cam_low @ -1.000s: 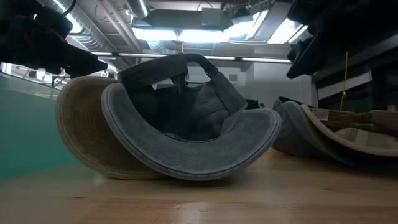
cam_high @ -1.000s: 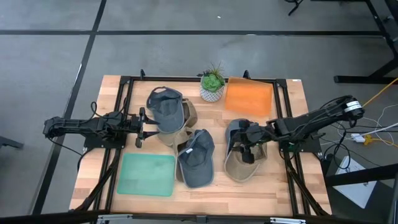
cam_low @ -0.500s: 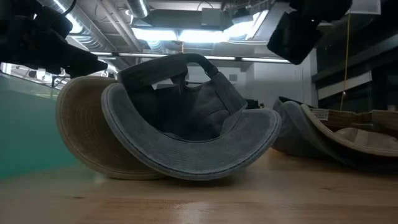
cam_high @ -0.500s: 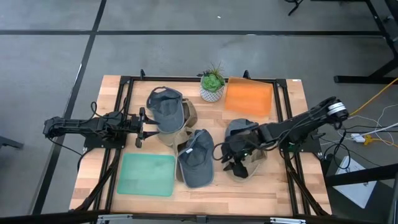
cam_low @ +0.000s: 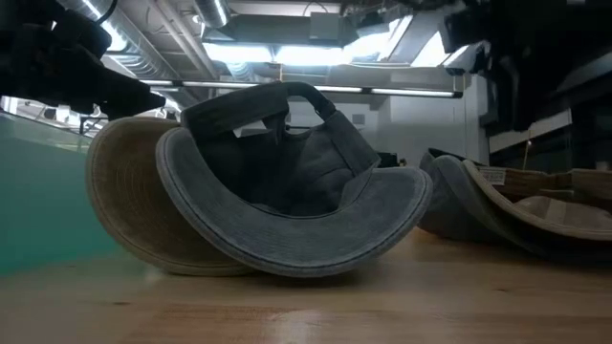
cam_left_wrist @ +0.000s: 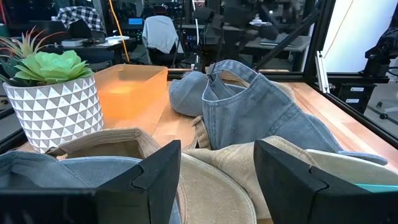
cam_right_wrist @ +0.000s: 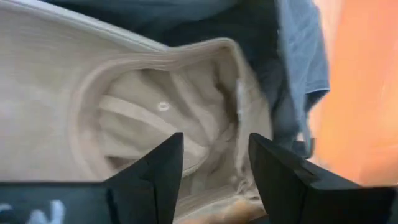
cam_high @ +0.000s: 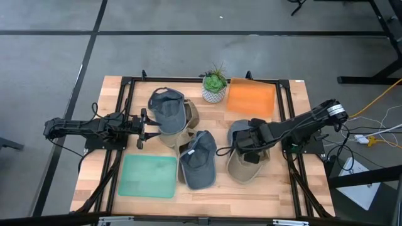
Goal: Pick & Place hat
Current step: Put the bottom right brown cap into the orange bin
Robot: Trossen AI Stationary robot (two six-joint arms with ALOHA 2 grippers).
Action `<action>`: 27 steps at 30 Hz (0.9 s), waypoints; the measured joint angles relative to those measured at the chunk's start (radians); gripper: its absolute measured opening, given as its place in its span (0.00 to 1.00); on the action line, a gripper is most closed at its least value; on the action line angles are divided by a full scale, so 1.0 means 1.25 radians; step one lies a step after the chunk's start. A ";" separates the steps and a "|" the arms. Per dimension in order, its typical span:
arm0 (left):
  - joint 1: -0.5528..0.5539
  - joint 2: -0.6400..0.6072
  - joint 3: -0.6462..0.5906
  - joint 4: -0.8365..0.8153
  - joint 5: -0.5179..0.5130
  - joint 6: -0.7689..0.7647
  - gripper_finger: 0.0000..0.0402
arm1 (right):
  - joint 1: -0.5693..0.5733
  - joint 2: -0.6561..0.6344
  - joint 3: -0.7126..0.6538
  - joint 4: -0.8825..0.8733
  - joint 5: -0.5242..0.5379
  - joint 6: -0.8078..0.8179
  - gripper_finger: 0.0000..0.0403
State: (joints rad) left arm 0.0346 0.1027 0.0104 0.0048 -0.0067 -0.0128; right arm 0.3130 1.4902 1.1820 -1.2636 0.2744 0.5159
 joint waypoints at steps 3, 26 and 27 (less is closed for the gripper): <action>0.000 0.000 0.000 0.000 0.000 0.000 0.49 | 0.000 0.000 -0.041 0.024 0.025 -0.003 0.45; 0.000 0.000 0.000 0.000 0.000 0.000 0.49 | -0.001 -0.001 -0.255 0.188 0.147 0.085 0.04; 0.000 0.000 0.000 0.000 0.000 0.000 0.49 | -0.001 -0.001 -0.255 0.188 0.150 0.086 0.04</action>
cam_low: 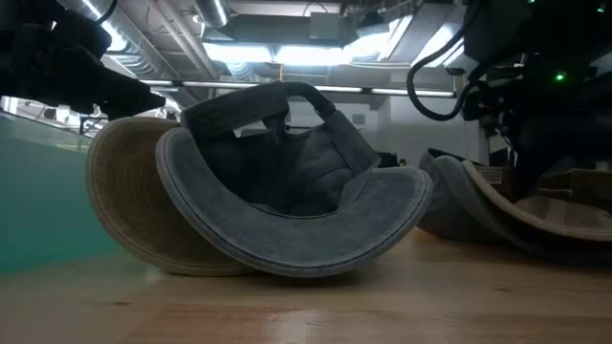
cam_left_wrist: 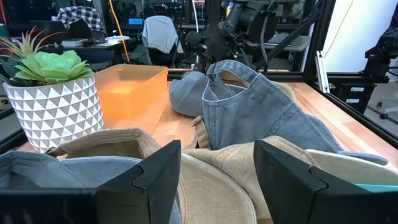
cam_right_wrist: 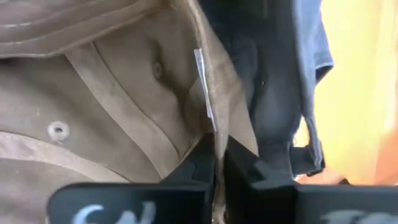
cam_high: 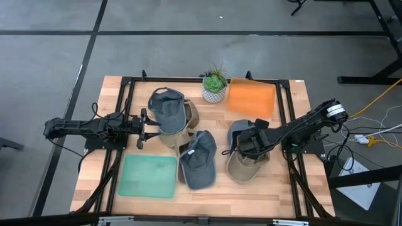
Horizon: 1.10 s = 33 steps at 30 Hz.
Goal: Pick & Place hat
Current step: Put the bottom right brown cap into the orange bin
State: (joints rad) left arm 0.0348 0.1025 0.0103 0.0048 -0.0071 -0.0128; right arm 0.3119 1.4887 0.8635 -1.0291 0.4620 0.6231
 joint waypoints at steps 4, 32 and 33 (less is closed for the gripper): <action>0.000 0.000 0.000 0.000 0.000 0.000 0.49 | 0.000 0.000 0.030 -0.045 -0.001 -0.018 0.04; 0.000 0.000 -0.001 0.068 0.005 -0.043 0.49 | 0.049 -0.007 0.650 -0.339 0.493 -0.347 0.02; 0.000 0.000 -0.001 0.084 0.005 -0.074 0.49 | 0.044 -0.006 0.650 -0.319 0.504 -0.364 0.02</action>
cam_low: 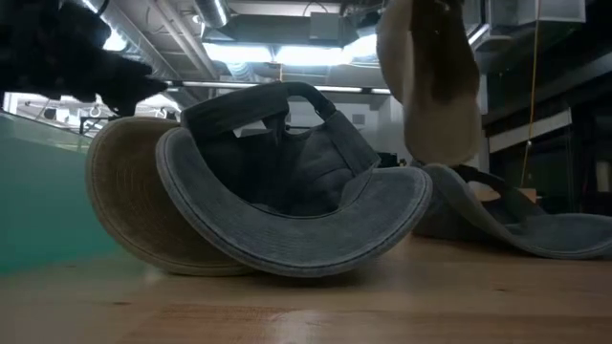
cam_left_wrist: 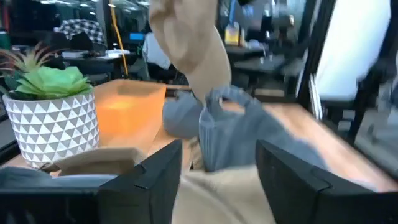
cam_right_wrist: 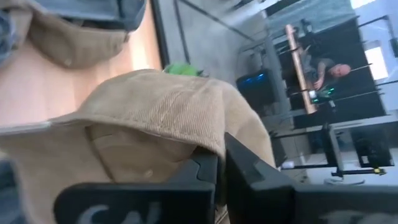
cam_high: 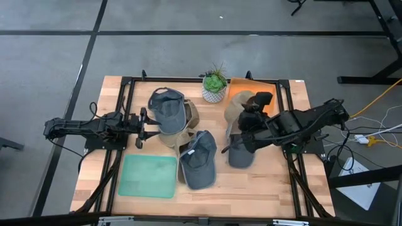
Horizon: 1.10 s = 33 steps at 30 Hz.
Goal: Pick & Place hat
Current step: Put the bottom right brown cap into the orange bin
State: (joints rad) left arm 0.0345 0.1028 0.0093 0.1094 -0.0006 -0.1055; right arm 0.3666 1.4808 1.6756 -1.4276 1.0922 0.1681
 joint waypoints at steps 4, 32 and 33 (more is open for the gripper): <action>0.000 0.000 0.000 0.083 -0.003 -0.095 0.49 | -0.030 0.000 0.000 0.098 0.011 -0.069 0.02; 0.000 0.349 0.006 0.552 -0.176 0.081 0.49 | -0.322 0.001 0.000 0.817 -0.243 -0.454 0.02; 0.000 0.376 0.016 0.564 -0.185 0.103 0.49 | -0.331 0.001 0.000 0.843 -0.243 -0.475 0.02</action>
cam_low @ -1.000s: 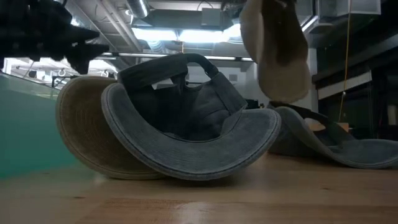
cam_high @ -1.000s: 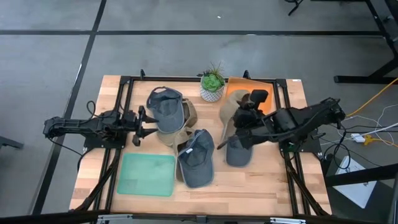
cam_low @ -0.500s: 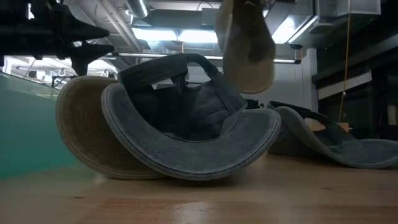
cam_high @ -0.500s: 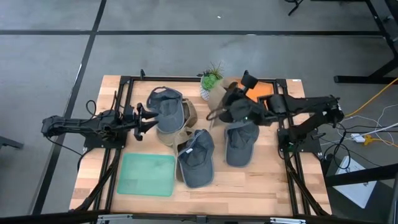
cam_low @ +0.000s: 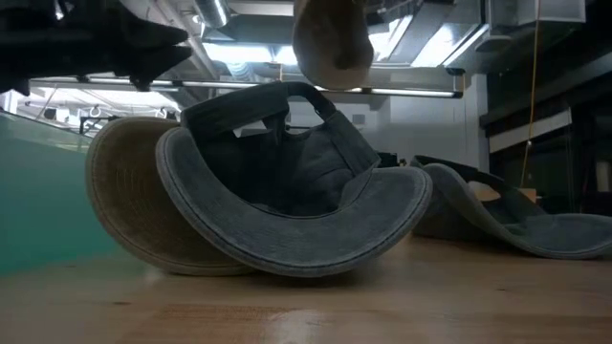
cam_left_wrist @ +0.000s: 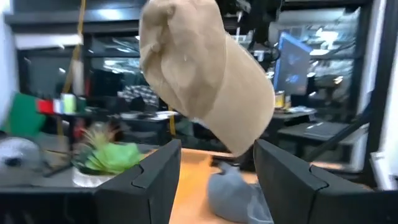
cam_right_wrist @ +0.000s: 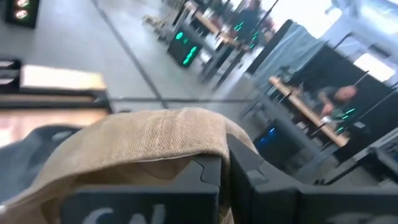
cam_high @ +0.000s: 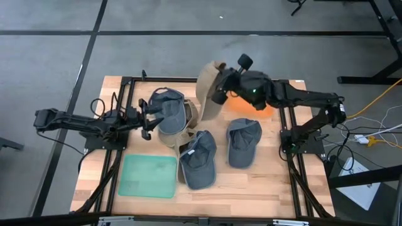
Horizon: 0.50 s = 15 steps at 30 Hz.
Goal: Pick & Place hat
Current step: Put the bottom right brown cap into the orange bin
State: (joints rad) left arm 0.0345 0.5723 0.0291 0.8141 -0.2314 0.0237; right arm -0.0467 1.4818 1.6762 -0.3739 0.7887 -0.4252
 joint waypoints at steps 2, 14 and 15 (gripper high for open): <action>0.000 0.051 0.033 0.004 -0.017 0.042 0.49 | -0.018 0.000 0.000 0.044 -0.011 -0.035 0.02; 0.000 0.374 0.304 0.005 -0.180 0.188 0.49 | -0.094 0.005 0.000 0.153 -0.138 -0.059 0.02; 0.000 0.395 0.323 0.006 -0.204 0.174 0.49 | -0.098 0.005 0.000 0.163 -0.138 -0.059 0.02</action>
State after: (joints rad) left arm 0.0349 1.0662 0.4326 0.8213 -0.4864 0.2409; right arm -0.1686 1.4887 1.6764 -0.1700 0.6159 -0.4984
